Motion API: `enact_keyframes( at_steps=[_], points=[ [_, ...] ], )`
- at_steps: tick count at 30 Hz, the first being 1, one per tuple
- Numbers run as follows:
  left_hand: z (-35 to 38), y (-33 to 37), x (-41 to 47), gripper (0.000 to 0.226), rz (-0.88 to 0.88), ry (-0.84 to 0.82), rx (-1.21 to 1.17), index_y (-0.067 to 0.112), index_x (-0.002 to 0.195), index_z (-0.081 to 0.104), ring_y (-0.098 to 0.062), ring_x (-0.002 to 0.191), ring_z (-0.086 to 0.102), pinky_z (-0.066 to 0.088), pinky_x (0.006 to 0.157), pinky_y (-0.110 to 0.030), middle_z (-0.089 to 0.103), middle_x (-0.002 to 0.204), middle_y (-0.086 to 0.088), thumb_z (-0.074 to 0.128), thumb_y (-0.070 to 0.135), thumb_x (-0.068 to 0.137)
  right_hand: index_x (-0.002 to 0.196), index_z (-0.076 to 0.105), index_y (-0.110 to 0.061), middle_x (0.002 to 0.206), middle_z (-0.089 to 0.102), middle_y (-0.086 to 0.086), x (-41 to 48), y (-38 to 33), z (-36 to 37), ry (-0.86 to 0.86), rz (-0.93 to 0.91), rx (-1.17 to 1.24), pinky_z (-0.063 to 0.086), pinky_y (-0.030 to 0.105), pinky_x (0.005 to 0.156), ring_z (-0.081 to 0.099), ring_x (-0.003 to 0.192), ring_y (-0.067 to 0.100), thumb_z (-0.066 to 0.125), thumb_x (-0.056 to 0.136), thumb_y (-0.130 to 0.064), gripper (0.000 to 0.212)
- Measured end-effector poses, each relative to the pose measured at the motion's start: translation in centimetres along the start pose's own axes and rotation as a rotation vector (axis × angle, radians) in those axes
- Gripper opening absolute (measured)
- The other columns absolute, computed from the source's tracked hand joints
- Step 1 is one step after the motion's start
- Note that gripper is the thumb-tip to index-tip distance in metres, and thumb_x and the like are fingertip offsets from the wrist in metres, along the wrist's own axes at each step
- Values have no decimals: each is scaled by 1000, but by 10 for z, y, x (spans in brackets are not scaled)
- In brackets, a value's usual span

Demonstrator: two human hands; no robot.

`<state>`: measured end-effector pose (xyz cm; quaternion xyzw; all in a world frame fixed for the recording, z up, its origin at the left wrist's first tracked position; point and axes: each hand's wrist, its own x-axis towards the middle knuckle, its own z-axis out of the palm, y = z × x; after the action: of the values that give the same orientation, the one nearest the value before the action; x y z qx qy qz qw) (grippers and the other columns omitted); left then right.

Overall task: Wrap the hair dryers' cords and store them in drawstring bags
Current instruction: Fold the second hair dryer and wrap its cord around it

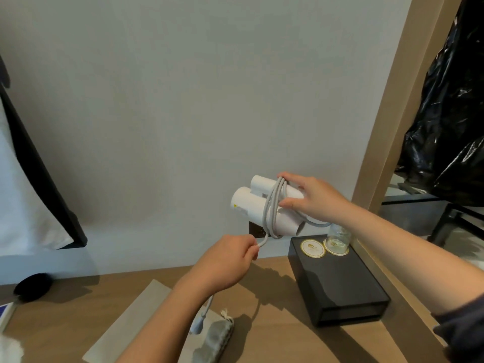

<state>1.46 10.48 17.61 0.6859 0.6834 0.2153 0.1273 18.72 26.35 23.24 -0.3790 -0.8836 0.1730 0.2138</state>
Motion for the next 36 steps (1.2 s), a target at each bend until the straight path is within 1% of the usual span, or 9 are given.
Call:
enact_keyframes(
  at_steps=[5, 14, 19, 21, 23, 25, 28, 30, 36],
  points=[
    [-39, 9, 0, 27, 108, 8, 211, 20, 78, 56, -17, 68, 51, 43, 64, -36, 51, 65, 7, 45, 36, 97, 143, 33, -47, 94, 67, -3, -16, 1, 18, -95, -133, -347, 51, 37, 72, 58, 84, 20, 61, 87, -55, 63],
    [-76, 13, 16, 25, 240, -70, 416, 26, 78, 60, -9, 68, 53, 39, 56, -25, 59, 67, 10, 64, 49, 84, 147, 24, -46, 101, 66, -1, -48, -3, 41, -302, -389, -371, 50, 37, 77, 60, 91, 19, 54, 86, -65, 70],
    [-83, 5, 32, 15, 368, -80, 384, 22, 82, 68, -8, 75, 58, 48, 86, -34, 67, 79, 10, 73, 36, 80, 143, 24, -38, 99, 67, 0, -66, -13, 37, -338, -410, -323, 50, 37, 78, 61, 86, 19, 58, 85, -63, 71],
    [-89, 1, 38, 13, 381, -72, 410, 23, 85, 68, -2, 76, 54, 26, 114, -33, 61, 78, 14, 71, 36, 82, 138, 22, -32, 96, 66, 0, -71, -16, 36, -336, -416, -323, 51, 37, 75, 59, 79, 18, 58, 86, -62, 70],
    [-94, -3, 43, 18, 374, -56, 423, 23, 84, 68, 1, 75, 52, 5, 117, -34, 56, 75, 17, 72, 40, 80, 134, 19, -32, 101, 66, 0, -75, -16, 36, -330, -421, -326, 51, 36, 75, 59, 78, 18, 58, 86, -62, 68],
    [-94, -4, 47, 25, 381, -47, 440, 23, 80, 67, 1, 73, 53, 2, 117, -33, 54, 72, 18, 73, 46, 75, 135, 16, -36, 105, 67, -1, -81, -17, 34, -328, -433, -323, 52, 36, 78, 61, 81, 19, 58, 86, -62, 69],
    [-91, -4, 53, 28, 427, -43, 452, 21, 78, 67, -2, 70, 50, 9, 119, -35, 57, 72, 16, 74, 48, 72, 146, 5, -49, 100, 65, -8, -88, -19, 30, -301, -485, -326, 51, 31, 78, 60, 81, 16, 55, 86, -64, 79],
    [-90, -3, 58, 25, 477, 2, 475, 20, 80, 69, -4, 70, 50, 17, 119, -40, 63, 76, 11, 76, 43, 73, 147, -3, -54, 113, 65, -7, -90, -18, 29, -292, -556, -334, 52, 33, 80, 61, 87, 15, 51, 89, -62, 80],
    [-84, 24, 74, 25, 681, 42, 626, 13, 86, 70, -20, 82, 64, 28, 114, -36, 68, 82, 0, 76, 35, 76, 149, 15, -48, 96, 60, -5, -94, -17, 32, -260, -674, -375, 34, 26, 58, 49, 68, 13, 42, 94, -61, 63]
  ],
)
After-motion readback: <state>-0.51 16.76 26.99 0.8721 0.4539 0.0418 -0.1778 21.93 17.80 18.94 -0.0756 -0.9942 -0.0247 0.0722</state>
